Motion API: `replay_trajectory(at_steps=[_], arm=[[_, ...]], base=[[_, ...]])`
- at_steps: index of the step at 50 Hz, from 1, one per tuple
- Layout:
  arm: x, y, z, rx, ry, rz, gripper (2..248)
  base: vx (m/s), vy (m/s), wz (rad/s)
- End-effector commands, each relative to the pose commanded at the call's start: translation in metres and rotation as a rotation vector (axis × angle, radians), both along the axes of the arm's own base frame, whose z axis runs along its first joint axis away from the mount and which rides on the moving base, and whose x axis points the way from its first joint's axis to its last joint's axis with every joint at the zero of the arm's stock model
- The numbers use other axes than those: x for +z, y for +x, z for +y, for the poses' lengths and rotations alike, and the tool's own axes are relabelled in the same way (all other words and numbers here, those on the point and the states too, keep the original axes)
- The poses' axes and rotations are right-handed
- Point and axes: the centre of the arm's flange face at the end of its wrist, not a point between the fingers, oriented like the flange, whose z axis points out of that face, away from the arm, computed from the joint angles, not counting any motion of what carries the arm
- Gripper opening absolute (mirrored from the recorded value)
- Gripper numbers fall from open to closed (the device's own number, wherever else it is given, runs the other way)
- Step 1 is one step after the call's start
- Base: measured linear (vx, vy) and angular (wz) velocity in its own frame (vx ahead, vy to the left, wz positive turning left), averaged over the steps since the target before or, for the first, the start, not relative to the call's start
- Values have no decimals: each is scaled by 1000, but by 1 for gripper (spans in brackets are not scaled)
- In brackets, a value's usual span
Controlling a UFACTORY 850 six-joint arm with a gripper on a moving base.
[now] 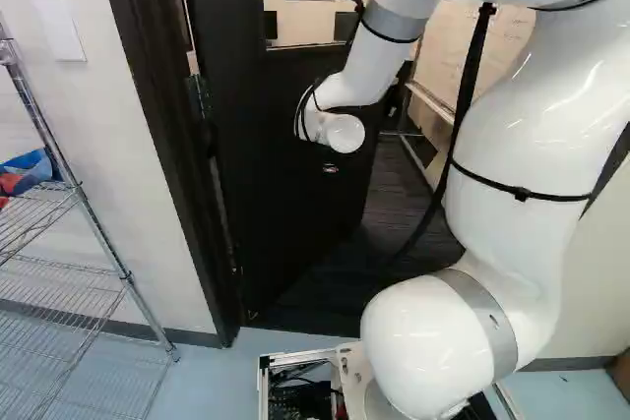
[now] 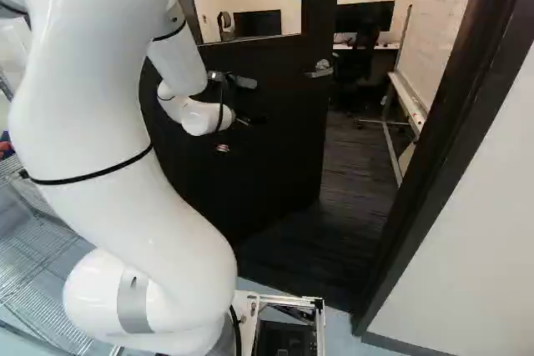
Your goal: Open the door and move inside
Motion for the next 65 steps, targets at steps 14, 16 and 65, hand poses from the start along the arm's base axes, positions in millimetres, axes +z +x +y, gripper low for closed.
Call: replay_trajectory(at_steps=[14, 16, 65], arm=[[-1, 13, 9, 13, 1, -4, 247], [-1, 14, 10, 15, 1, -4, 247], [-3, 57, 46, 109, -22, -26, 247]], base=[[0, 0, 0], [0, 0, 0], [0, 0, 0]])
